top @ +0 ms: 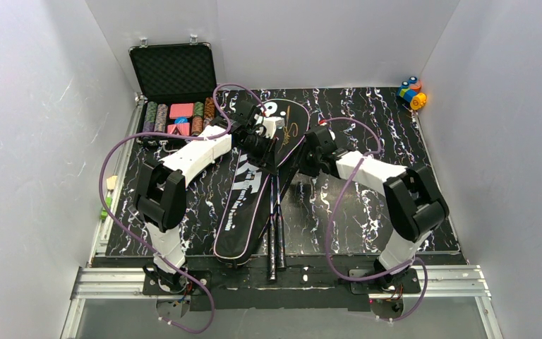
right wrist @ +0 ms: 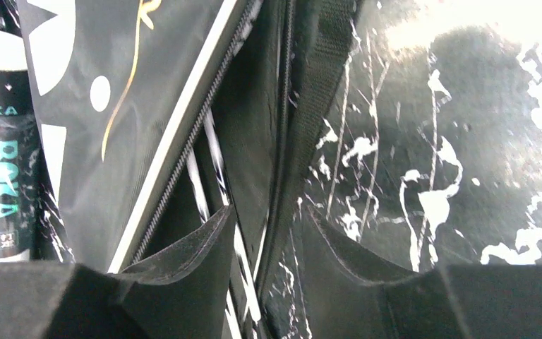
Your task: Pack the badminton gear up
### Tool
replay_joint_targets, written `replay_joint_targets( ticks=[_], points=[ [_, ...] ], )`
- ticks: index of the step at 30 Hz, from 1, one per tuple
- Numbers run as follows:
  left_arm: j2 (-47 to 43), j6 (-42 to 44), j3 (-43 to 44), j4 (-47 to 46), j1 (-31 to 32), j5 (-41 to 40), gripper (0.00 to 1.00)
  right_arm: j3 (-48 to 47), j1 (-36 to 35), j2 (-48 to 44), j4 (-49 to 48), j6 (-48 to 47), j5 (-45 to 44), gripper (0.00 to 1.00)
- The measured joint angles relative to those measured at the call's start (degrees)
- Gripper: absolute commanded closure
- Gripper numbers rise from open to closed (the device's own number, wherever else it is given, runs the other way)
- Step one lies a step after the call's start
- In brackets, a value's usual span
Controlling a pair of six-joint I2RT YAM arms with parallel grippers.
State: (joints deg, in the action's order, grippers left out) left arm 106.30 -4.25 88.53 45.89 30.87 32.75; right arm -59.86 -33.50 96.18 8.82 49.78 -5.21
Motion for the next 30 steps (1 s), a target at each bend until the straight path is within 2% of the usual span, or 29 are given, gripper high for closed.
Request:
replay_joint_targets(
  ticks=[15, 19, 24, 30],
  points=[
    [-0.2, 0.0, -0.8, 0.0, 0.0, 1.0, 1.00, -5.2, 2.6, 10.1, -1.5, 1.4, 3.0, 0.55],
    [-0.2, 0.0, -0.8, 0.0, 0.0, 1.0, 1.00, -5.5, 2.6, 10.8, -1.5, 1.6, 3.9, 0.63],
    [-0.3, 0.0, -0.9, 0.0, 0.0, 1.1, 1.00, -6.5, 2.6, 11.8, -1.9, 2.2, 4.2, 0.78],
    [-0.3, 0.2, -1.1, 0.0, 0.0, 1.2, 1.00, -6.5, 2.6, 13.1, -2.6, 2.6, 4.9, 0.82]
  ],
)
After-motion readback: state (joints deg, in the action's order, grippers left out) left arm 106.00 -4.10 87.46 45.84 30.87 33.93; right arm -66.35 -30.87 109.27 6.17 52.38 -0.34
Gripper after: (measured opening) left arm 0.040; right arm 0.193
